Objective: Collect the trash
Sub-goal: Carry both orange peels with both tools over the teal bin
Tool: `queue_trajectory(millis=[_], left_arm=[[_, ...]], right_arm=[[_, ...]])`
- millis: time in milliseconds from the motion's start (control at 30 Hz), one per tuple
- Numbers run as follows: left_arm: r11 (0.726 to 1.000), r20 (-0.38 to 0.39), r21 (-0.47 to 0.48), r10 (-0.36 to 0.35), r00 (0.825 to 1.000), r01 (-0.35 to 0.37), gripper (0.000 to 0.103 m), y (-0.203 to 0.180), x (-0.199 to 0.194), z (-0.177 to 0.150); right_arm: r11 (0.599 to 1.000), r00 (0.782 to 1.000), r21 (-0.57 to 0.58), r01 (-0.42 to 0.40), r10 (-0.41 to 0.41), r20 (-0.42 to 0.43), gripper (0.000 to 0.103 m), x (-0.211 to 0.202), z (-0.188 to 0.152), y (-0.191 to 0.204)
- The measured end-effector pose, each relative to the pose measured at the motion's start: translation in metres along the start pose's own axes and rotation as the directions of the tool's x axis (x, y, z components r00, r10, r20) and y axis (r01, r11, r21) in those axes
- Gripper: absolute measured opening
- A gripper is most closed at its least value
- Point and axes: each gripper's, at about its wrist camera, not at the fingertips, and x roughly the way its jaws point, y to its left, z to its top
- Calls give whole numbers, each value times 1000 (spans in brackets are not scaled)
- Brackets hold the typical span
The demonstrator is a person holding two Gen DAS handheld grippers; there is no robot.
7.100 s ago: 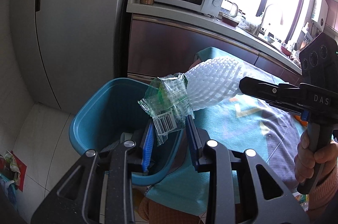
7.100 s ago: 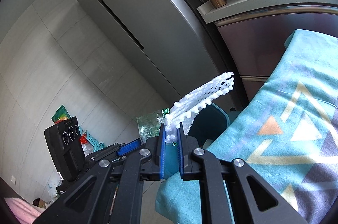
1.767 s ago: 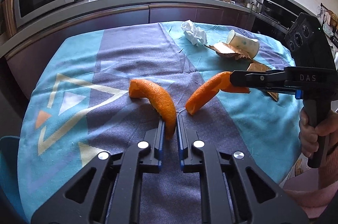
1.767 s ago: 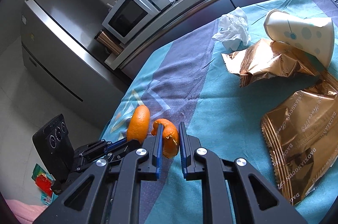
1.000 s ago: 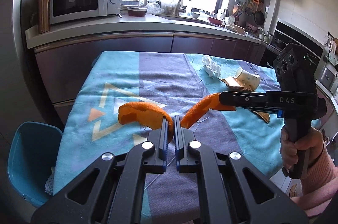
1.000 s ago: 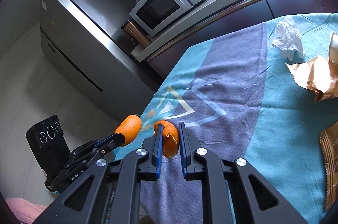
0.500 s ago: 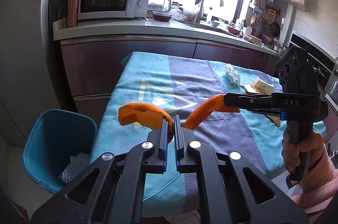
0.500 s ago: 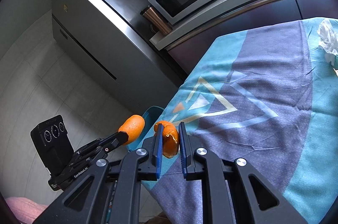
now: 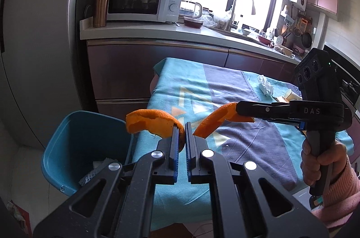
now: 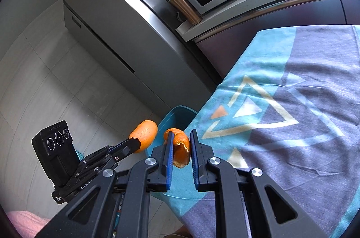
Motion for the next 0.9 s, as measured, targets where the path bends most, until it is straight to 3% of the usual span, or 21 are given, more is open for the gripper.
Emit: queue_trajectory(millis=[900], left_arm=[[992, 0, -73, 107, 994, -107, 6, 57, -8, -7]], right_arm=[[997, 996, -57, -49, 44, -78, 13, 61, 15, 33]])
